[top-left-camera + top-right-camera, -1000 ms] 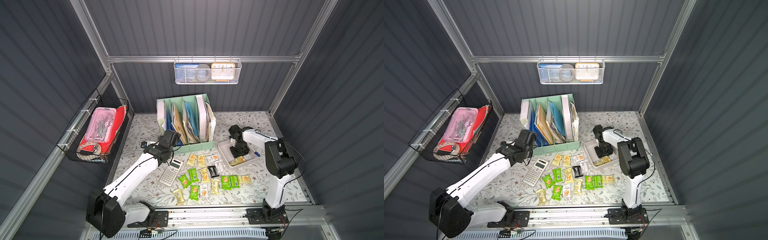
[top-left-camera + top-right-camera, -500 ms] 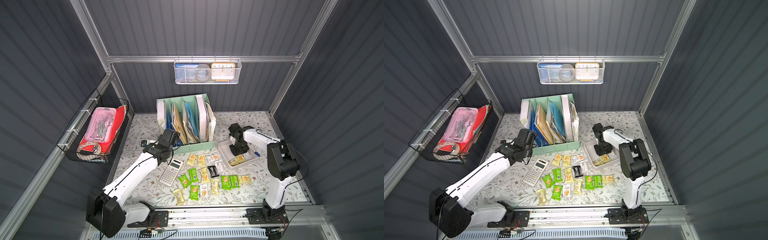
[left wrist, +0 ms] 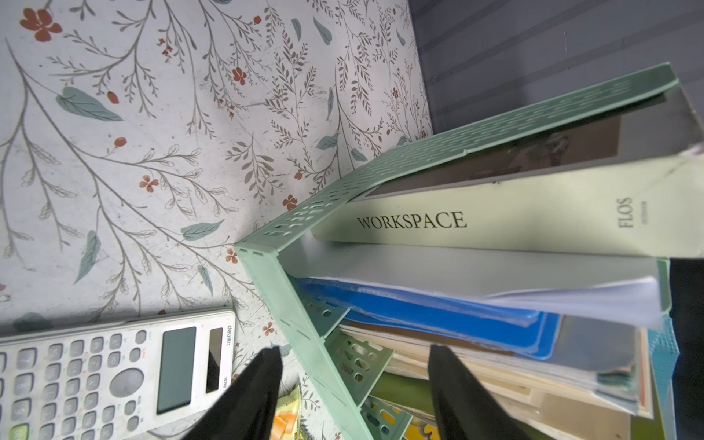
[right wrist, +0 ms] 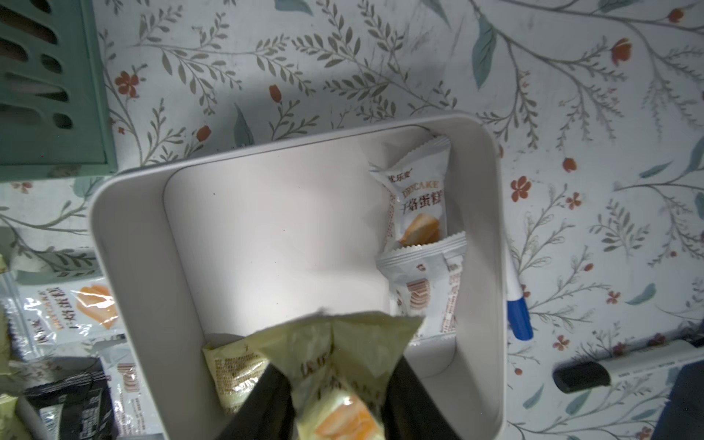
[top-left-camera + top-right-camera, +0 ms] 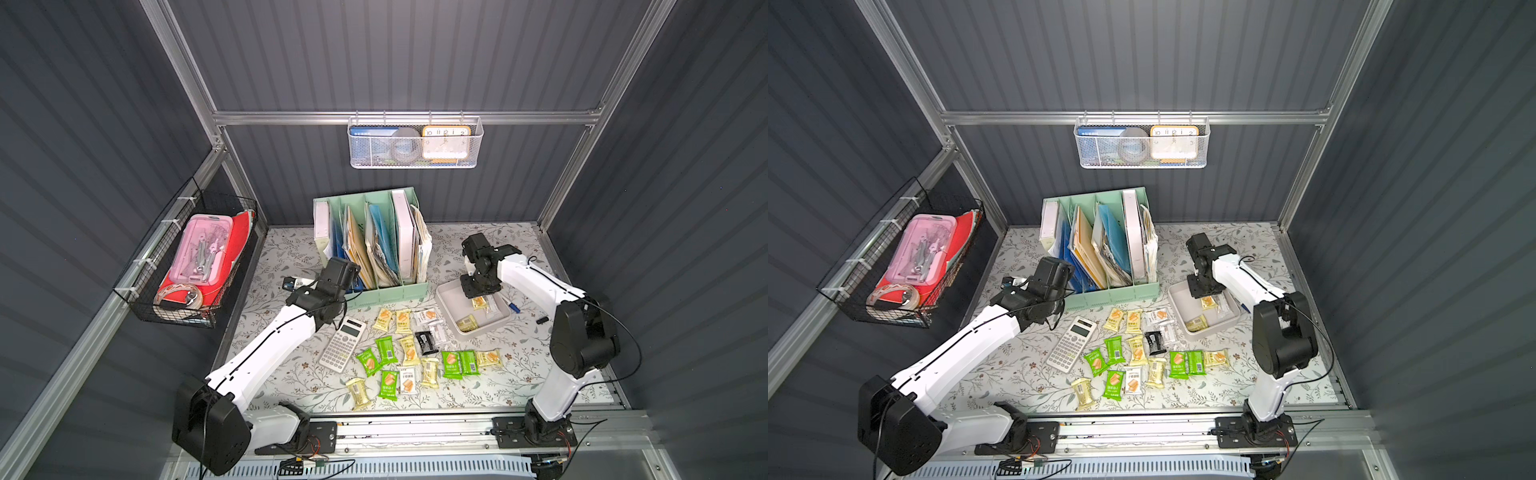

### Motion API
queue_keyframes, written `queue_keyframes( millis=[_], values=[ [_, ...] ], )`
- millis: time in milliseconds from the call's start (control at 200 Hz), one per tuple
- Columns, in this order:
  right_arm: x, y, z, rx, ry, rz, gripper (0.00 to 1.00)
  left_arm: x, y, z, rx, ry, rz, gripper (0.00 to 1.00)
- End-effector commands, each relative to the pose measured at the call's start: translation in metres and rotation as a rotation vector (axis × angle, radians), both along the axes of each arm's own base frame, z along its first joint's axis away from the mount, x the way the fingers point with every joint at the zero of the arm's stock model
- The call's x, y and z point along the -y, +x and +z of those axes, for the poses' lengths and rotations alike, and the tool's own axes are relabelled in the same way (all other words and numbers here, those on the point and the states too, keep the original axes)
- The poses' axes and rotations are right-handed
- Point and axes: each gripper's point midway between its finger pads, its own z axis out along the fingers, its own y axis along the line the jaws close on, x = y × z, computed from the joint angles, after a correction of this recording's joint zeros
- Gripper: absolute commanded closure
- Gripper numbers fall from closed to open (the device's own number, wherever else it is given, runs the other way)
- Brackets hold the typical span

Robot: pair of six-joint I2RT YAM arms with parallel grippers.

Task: Take the cookies out of the storage box
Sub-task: Place the cookie at the center of the board.

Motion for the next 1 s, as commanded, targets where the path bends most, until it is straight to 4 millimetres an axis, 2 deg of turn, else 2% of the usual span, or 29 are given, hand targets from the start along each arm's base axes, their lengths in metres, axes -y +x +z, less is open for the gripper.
queue_keyframes(
  millis=[0,120,280,395,545,665,770,870,996],
  values=[
    [0.007,-0.012,0.02,0.031,0.023,-0.096,0.62,-0.003,0.005,0.013,0.014,0.083,-0.058,0.34],
    [0.024,-0.039,0.023,0.013,0.043,-0.196,0.62,-0.002,0.008,0.018,0.015,0.139,-0.106,0.34],
    [0.063,-0.077,0.022,-0.002,0.1,-0.404,0.63,-0.003,0.007,0.015,-0.027,0.183,-0.129,0.31],
    [0.09,-0.107,0.014,-0.013,0.139,-0.576,0.64,-0.003,0.007,0.015,-0.053,0.214,-0.149,0.31],
    [0.11,-0.138,-0.004,-0.007,0.175,-0.759,0.64,-0.008,0.01,0.028,-0.022,0.262,-0.145,0.31],
    [0.113,-0.15,-0.028,-0.009,0.268,-0.893,0.64,-0.009,0.014,0.047,-0.005,0.355,-0.193,0.32],
    [0.119,-0.153,-0.049,-0.026,0.299,-0.975,0.64,-0.006,0.014,0.065,0.008,0.429,-0.221,0.35],
    [0.122,-0.15,-0.067,-0.061,0.322,-1.018,0.64,0.007,0.011,0.086,0.04,0.531,-0.258,0.36],
    [0.123,-0.148,-0.084,-0.143,0.326,-1.033,0.62,0.038,0.008,0.106,0.081,0.634,-0.323,0.36]
  ],
)
